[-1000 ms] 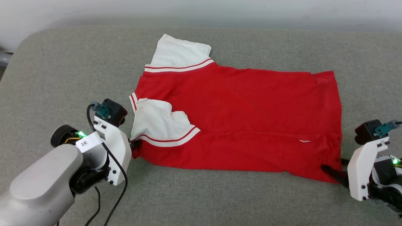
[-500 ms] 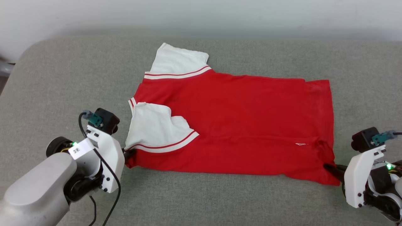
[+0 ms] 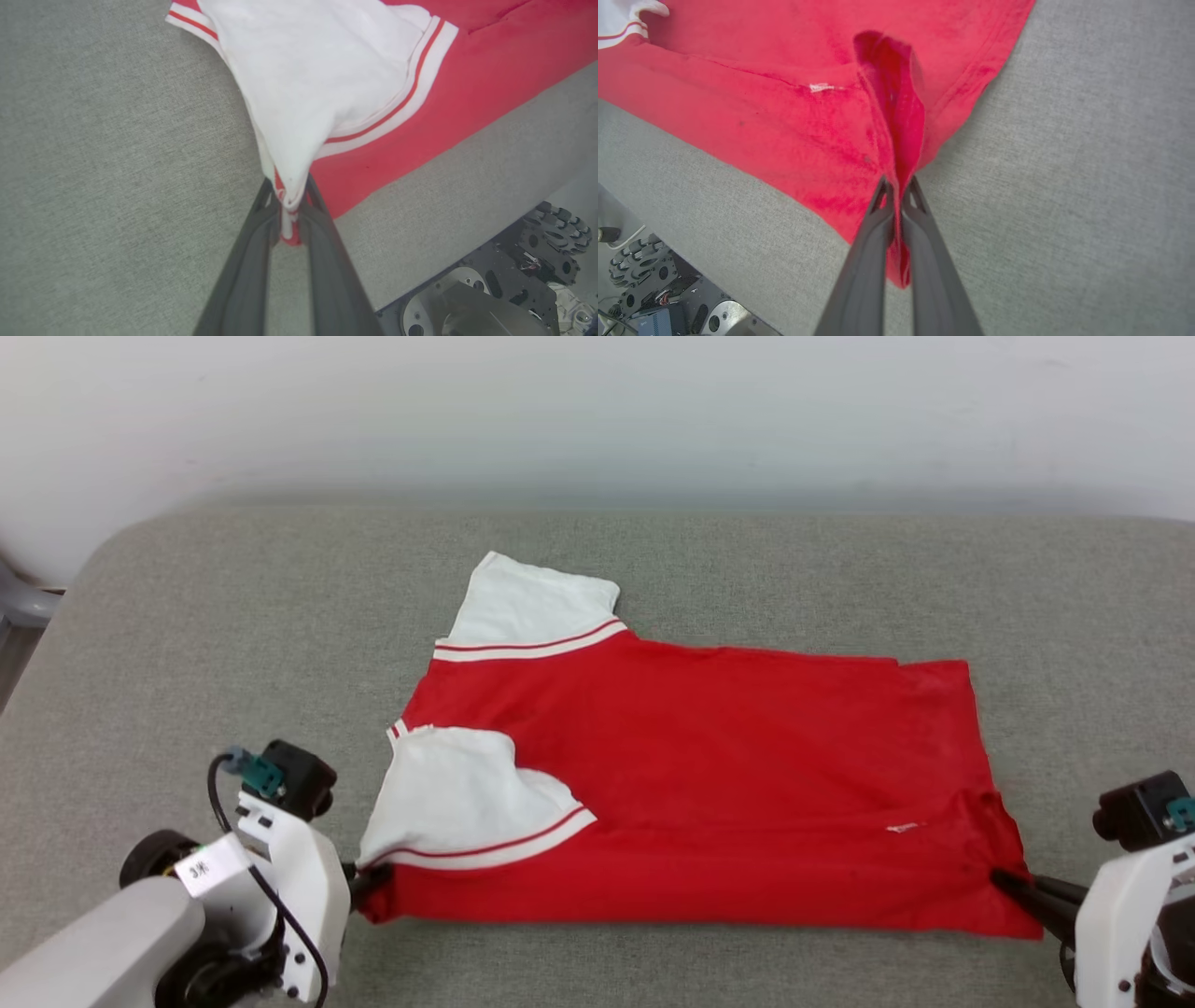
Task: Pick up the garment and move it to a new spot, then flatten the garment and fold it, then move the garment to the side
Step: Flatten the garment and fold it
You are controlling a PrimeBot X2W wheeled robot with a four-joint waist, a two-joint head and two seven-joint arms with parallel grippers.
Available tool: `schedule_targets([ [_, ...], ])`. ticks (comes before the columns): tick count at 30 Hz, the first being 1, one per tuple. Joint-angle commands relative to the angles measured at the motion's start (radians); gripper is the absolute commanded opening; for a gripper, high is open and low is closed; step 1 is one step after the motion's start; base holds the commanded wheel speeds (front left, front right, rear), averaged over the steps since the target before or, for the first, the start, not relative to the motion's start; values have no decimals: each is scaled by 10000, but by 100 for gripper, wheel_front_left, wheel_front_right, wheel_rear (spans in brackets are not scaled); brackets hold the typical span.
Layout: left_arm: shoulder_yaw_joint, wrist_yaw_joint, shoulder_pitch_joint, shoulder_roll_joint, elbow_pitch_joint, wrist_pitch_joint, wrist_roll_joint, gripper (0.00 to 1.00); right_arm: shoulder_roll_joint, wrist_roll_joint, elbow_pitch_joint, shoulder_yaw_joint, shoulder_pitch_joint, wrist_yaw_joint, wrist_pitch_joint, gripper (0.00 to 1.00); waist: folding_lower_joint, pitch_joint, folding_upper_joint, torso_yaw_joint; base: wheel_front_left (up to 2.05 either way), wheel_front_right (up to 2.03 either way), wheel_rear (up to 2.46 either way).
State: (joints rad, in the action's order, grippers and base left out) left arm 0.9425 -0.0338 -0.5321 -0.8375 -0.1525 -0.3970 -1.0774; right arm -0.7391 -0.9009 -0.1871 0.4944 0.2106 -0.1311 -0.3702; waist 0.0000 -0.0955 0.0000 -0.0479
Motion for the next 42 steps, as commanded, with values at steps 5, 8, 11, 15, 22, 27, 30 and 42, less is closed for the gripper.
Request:
schedule_targets([
  [5, 134, 322, 634, -173, 491, -20, -192, 0, -153, -36, 436, -693, -924, 10, -358, 0, 0, 70, 0, 44, 0, 0, 0],
  [8, 204, 379, 807, -129, 496, -32, -271, 0, 41, 48, 403, -1027, -1177, 10, -528, 0, 0, -8, 0, 85, 0, 0, 0],
  [11, 274, 384, 859, -53, 305, -112, -310, 0, 262, 183, 139, -1273, -1253, 11, -682, 0, 0, -157, 0, 121, 0, 0, 0],
  [15, 346, 254, 882, 123, -208, -110, -346, 0, 713, 375, -425, -1328, -1133, 11, -783, 0, 0, -368, 0, 154, 0, 0, 0],
  [22, 351, -39, 733, 527, -1068, 192, -320, 31, 1211, 544, -1181, -1193, -889, 13, -321, 25, 0, -376, 0, 121, 0, 0, 0],
  [27, 246, -57, 744, 408, -1159, 648, -139, 100, 1204, 765, -1000, -1197, -885, 10, 471, 100, 0, 32, 0, 173, 0, 0, 0],
  [30, 86, 57, 749, 219, -924, 848, -133, 100, 1165, 1074, -803, -1368, -1007, 10, 1082, 100, 0, 245, 0, 204, 0, 0, 0],
  [42, -933, 1079, -469, -133, -190, 2323, 884, 100, 2872, 3937, 387, -3925, -918, 8, 4267, 100, 0, 324, 0, 562, 0, 0, 0],
])
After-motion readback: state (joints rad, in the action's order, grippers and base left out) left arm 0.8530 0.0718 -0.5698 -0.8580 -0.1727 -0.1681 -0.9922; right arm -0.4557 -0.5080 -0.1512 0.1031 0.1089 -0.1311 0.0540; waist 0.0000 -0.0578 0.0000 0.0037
